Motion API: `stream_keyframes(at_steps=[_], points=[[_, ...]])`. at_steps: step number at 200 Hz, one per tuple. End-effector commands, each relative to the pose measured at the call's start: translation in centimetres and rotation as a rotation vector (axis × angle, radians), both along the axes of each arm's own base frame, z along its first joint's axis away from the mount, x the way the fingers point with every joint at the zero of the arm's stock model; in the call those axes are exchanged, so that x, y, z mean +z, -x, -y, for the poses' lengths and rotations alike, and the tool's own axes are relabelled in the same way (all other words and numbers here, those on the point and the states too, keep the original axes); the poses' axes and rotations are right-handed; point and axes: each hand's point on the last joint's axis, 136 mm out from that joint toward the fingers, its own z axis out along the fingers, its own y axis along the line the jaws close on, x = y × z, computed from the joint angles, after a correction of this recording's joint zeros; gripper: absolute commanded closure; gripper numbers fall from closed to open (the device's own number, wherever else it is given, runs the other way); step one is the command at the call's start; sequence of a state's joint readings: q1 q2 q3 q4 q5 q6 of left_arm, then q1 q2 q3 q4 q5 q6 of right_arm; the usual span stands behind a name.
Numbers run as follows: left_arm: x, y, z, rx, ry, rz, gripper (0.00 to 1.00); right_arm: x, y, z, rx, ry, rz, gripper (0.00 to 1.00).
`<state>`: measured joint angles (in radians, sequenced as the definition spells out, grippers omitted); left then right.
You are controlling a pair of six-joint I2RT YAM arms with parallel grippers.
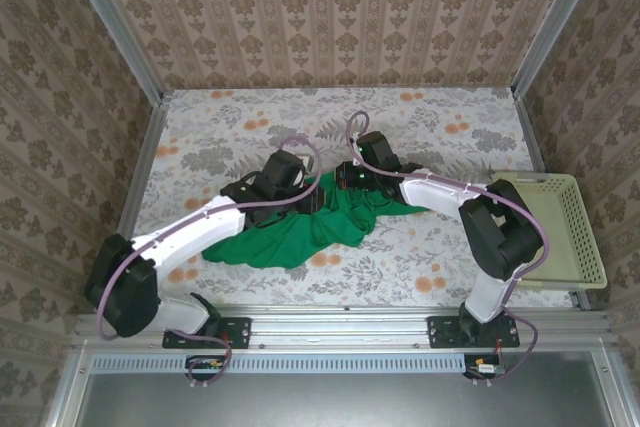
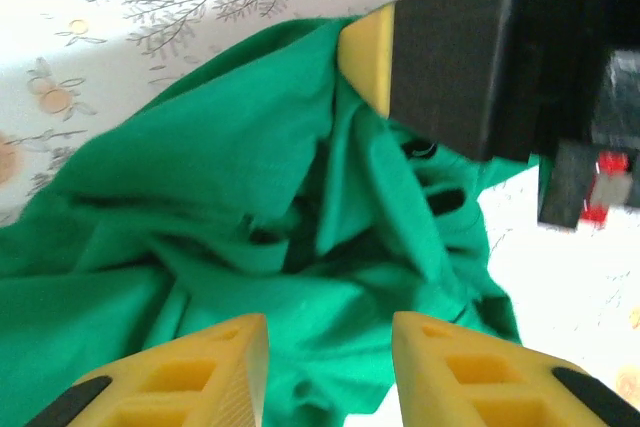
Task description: Fold the inside-out t-shirt
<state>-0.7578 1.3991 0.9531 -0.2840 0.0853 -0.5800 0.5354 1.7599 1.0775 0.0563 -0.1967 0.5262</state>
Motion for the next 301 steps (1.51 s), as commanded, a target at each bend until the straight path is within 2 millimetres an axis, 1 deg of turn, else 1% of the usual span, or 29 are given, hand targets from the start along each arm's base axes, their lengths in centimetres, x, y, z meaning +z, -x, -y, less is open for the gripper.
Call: stream_keyframes(at_steps=[1, 13, 33, 46, 59, 74, 102, 114, 123, 144, 174, 183, 215, 237, 258, 301], points=[[-0.3, -1.8, 2.0, 0.042, 0.093, -0.042, 0.62, 1.0, 0.4, -0.2, 0.030, -0.029, 0.026, 1.00], [-1.4, -2.5, 2.5, 0.056, 0.114, -0.079, 0.62, 0.9, 0.4, -0.2, 0.026, -0.036, 0.026, 1.00], [-3.4, -3.3, 2.5, 0.098, 0.167, -0.147, 0.62, 0.8, 0.4, -0.1, 0.021, -0.044, 0.024, 1.00], [-4.3, -3.5, 2.6, 0.116, 0.196, -0.177, 0.61, 0.8, 0.3, 0.0, 0.017, -0.053, 0.025, 1.00], [-5.2, -3.5, 2.6, 0.124, 0.185, -0.199, 0.59, 0.8, 0.2, 0.1, 0.014, -0.061, 0.022, 1.00], [-5.9, -3.5, 2.4, 0.133, 0.165, -0.216, 0.56, 0.8, 0.3, 0.1, 0.017, -0.068, 0.021, 1.00], [-7.0, -4.0, 1.1, 0.192, 0.153, -0.246, 0.52, 0.8, 0.5, 0.1, 0.019, -0.075, 0.021, 1.00], [-7.3, -4.0, 1.0, 0.194, 0.151, -0.251, 0.49, 0.7, 0.5, 0.1, 0.017, -0.074, 0.020, 1.00], [-7.3, -4.0, 1.2, 0.188, 0.152, -0.255, 0.49, 0.6, 0.6, 0.1, 0.017, -0.073, 0.018, 1.00], [-7.4, -4.2, 2.0, 0.168, 0.183, -0.258, 0.56, 0.4, 0.6, 0.0, 0.021, -0.078, 0.012, 1.00], [-7.5, -4.5, 2.5, 0.155, 0.176, -0.265, 0.66, 0.3, 0.6, 0.3, 0.005, -0.066, 0.011, 1.00], [-7.5, -4.6, 2.6, 0.150, 0.171, -0.263, 0.71, 0.3, 0.6, 0.3, 0.003, -0.065, 0.009, 1.00], [-6.8, -4.7, 2.5, 0.143, 0.141, -0.235, 0.88, 0.0, 0.6, 0.6, -0.006, -0.045, 0.010, 1.00], [-5.4, -4.9, 2.2, 0.134, 0.128, -0.193, 1.00, -0.3, 0.8, 0.8, -0.007, -0.007, 0.017, 1.00], [-3.8, -4.8, 1.9, 0.126, 0.127, -0.157, 1.00, -0.6, 0.9, 1.1, -0.009, 0.044, 0.022, 1.00], [1.1, -3.6, 1.6, 0.083, 0.192, -0.090, 1.00, -0.9, 0.5, 2.4, -0.024, 0.153, 0.040, 1.00]])
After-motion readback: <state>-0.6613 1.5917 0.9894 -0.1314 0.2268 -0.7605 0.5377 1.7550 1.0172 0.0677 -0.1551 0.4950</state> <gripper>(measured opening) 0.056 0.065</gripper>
